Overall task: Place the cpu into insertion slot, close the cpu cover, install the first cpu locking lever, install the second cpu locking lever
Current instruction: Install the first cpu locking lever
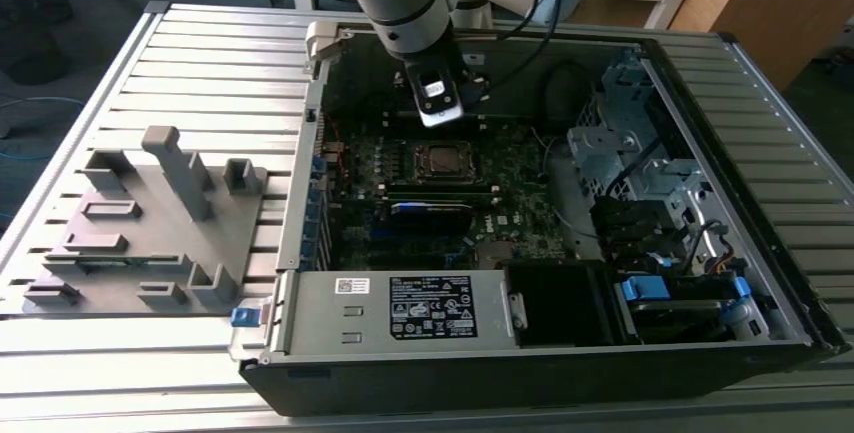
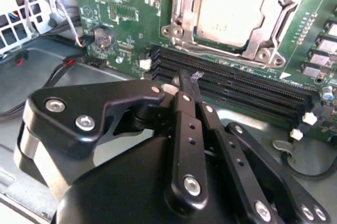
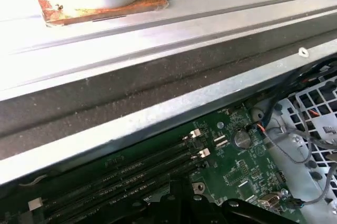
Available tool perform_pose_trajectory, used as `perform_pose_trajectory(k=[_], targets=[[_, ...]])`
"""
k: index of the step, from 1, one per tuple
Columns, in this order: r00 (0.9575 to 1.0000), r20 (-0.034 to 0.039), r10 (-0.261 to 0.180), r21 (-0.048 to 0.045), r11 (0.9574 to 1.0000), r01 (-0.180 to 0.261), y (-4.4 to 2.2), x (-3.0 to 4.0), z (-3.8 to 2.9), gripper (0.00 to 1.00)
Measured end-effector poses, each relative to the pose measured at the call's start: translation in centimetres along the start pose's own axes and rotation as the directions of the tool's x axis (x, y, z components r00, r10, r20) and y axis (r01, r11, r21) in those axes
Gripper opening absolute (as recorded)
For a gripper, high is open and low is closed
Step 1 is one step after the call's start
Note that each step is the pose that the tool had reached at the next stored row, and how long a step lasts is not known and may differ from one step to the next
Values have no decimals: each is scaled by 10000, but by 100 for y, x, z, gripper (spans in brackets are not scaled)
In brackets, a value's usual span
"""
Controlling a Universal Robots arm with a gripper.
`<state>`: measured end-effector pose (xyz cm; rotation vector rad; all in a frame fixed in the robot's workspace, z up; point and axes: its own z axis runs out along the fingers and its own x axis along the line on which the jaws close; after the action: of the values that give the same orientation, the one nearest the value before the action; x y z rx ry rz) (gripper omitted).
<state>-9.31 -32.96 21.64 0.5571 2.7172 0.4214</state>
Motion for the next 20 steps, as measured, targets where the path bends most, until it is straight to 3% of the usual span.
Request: perform_pose_trajectory(k=[1, 3, 9, 14, 15, 20], targets=[[10000, -2, -1, 2, 10000, 1, 0, 0, 0, 11], [10000, -91, -13, 163, 9999, 14, 0, 0, 2, 11], [9988, -482, -54, 896, 9959, 97, -1, 0, 8, 11], [9960, -891, -41, 1535, 9880, 178, -1, 1, 12, 11], [9956, -932, -43, 1629, 9864, 195, -2, 2, 14, 11], [9953, -963, -42, 1670, 9857, 204, -2, 1, 15, 11]])
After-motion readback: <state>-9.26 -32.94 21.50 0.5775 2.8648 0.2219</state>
